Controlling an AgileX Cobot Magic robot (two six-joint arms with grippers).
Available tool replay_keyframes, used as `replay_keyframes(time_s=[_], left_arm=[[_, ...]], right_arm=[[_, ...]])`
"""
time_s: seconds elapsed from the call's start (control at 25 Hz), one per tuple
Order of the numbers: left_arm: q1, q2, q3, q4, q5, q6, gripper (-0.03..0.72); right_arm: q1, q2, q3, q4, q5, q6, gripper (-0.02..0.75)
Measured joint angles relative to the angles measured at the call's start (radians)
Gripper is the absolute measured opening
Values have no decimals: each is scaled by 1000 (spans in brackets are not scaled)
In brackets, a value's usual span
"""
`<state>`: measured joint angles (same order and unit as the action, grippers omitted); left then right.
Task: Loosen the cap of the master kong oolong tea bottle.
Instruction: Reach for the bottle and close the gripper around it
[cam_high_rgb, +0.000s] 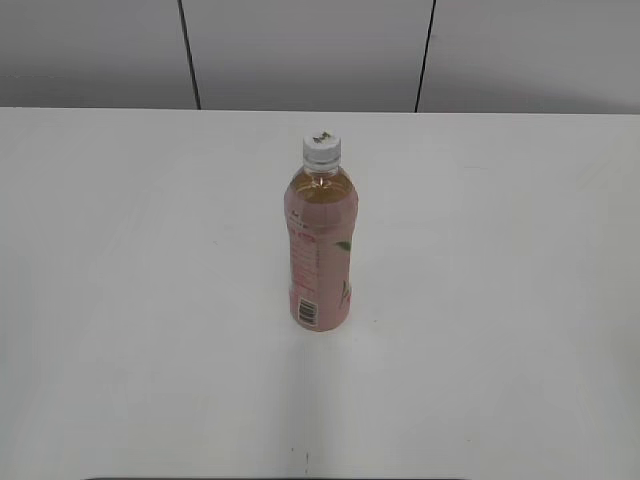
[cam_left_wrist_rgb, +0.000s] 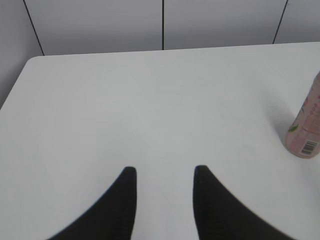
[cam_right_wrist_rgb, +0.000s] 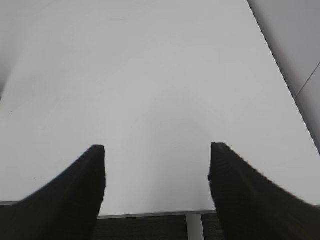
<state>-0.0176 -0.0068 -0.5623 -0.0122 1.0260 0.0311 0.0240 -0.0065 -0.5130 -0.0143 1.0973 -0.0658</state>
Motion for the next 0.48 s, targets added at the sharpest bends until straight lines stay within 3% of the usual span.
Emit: replay_keyframes(time_s=[0.48], left_arm=[[0,0,0,0,0,0,244]], right_arm=[[0,0,0,0,0,0,491]])
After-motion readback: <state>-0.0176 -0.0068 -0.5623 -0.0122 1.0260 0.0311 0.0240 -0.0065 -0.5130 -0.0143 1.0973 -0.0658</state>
